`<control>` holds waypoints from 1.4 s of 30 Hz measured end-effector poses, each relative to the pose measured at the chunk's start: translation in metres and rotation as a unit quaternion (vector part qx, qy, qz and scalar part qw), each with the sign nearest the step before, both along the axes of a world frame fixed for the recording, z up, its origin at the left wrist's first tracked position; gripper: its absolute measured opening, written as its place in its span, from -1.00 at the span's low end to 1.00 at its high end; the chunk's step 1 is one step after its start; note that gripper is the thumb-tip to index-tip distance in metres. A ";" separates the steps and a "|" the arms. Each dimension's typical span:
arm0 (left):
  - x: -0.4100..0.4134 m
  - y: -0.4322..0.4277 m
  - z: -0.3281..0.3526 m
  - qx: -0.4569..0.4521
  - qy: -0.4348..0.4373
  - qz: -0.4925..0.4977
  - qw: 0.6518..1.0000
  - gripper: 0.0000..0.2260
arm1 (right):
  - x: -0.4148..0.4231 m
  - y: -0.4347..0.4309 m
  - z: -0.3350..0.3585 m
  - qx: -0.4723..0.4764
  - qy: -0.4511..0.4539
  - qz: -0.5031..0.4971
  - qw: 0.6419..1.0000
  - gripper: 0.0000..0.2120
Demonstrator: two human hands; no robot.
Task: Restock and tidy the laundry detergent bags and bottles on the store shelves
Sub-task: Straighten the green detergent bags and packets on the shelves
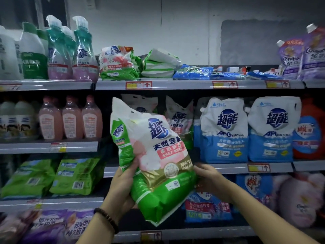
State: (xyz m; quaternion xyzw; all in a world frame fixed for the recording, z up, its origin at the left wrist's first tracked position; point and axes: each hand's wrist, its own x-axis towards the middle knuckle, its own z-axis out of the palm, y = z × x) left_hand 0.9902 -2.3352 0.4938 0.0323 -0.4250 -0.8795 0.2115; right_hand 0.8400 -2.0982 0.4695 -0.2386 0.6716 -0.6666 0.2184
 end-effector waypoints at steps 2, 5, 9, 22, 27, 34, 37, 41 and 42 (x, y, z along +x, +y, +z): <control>0.004 -0.012 -0.003 0.001 -0.002 -0.029 1.000 -0.70 | 0.002 -0.005 -0.005 -0.035 -0.036 0.072 0.996 -0.14; 0.013 -0.023 0.001 -0.015 -0.017 -0.101 0.995 -0.68 | 0.008 -0.018 -0.005 -0.086 -0.056 0.136 0.985 -0.12; 0.008 -0.047 0.011 -0.124 -0.071 -0.059 0.988 -0.59 | 0.012 -0.038 -0.001 -0.148 0.008 0.098 0.984 -0.27; -0.054 -0.082 -0.020 -0.364 -0.123 0.184 0.905 -0.38 | -0.012 -0.107 0.016 -0.053 0.075 -0.158 0.983 -0.53; -0.101 -0.112 -0.011 -0.379 -0.073 0.184 0.904 -0.45 | -0.059 -0.141 0.027 -0.082 0.072 -0.184 0.977 -0.76; -0.190 -0.174 0.009 -0.441 -0.024 0.201 0.874 -0.49 | -0.150 -0.198 0.042 -0.096 0.123 -0.194 0.968 -0.87; -0.242 -0.203 0.002 -0.447 -0.045 0.256 0.856 -0.53 | -0.196 -0.237 0.043 -0.078 0.140 -0.200 0.966 -0.79; -0.289 -0.226 -0.029 -0.429 -0.080 0.254 0.863 -0.47 | -0.237 -0.276 0.024 0.005 0.226 -0.226 0.948 -0.60; -0.294 -0.230 -0.034 -0.423 -0.082 0.252 0.866 -0.47 | -0.242 -0.281 0.018 0.011 0.251 -0.240 0.938 -0.59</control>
